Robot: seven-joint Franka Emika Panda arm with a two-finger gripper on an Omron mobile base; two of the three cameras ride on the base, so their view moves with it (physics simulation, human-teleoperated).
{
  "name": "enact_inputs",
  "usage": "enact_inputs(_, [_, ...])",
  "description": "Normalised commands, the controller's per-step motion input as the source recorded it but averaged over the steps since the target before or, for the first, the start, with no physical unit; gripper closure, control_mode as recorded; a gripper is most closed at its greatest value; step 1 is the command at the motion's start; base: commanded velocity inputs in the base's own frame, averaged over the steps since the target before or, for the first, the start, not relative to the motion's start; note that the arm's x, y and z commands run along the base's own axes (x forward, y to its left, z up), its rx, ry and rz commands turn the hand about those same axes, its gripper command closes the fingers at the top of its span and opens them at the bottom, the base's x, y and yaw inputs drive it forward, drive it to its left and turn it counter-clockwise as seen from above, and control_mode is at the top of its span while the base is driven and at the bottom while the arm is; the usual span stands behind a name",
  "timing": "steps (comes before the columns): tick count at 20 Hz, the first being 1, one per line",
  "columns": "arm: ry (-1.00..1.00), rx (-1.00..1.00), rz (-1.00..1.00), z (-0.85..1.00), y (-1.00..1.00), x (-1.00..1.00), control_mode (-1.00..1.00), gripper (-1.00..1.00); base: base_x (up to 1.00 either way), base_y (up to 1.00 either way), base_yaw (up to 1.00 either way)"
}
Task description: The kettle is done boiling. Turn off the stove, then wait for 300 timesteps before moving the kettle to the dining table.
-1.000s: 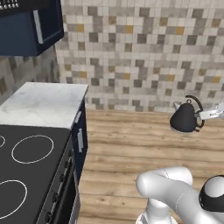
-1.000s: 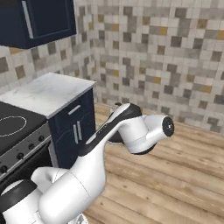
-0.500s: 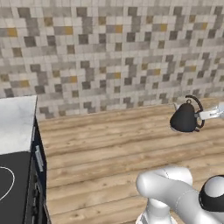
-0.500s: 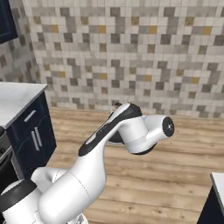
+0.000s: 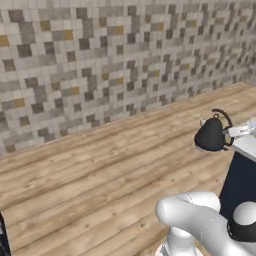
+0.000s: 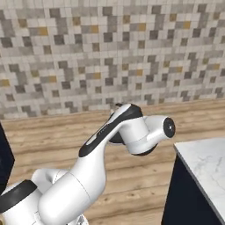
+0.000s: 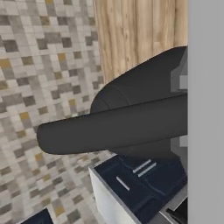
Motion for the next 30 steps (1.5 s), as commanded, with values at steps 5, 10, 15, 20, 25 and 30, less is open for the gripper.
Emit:
enact_inputs(5, [0.00, 0.00, 0.00, 0.00, 0.00, 0.00, 1.00, 1.00, 0.10, 0.33, -0.52])
enact_inputs(10, [0.00, 0.00, 0.00, 0.00, 0.00, 0.00, 1.00, 1.00, 0.20, 0.47, -0.51])
enact_inputs(15, [0.00, 0.00, 0.00, 0.00, 0.00, 0.00, 1.00, 1.00, 0.32, 0.65, -0.47])
enact_inputs(20, [0.00, 0.00, 0.00, 0.00, 0.00, 0.00, 1.00, 1.00, 0.40, 0.73, -0.43])
enact_inputs(25, [0.00, 0.00, 0.00, 0.00, 0.00, 0.00, 1.00, 1.00, 0.40, 0.74, -0.43])
enact_inputs(30, [0.00, 0.00, 0.00, 0.00, 0.00, 0.00, 1.00, 1.00, 0.37, 0.72, -0.43])
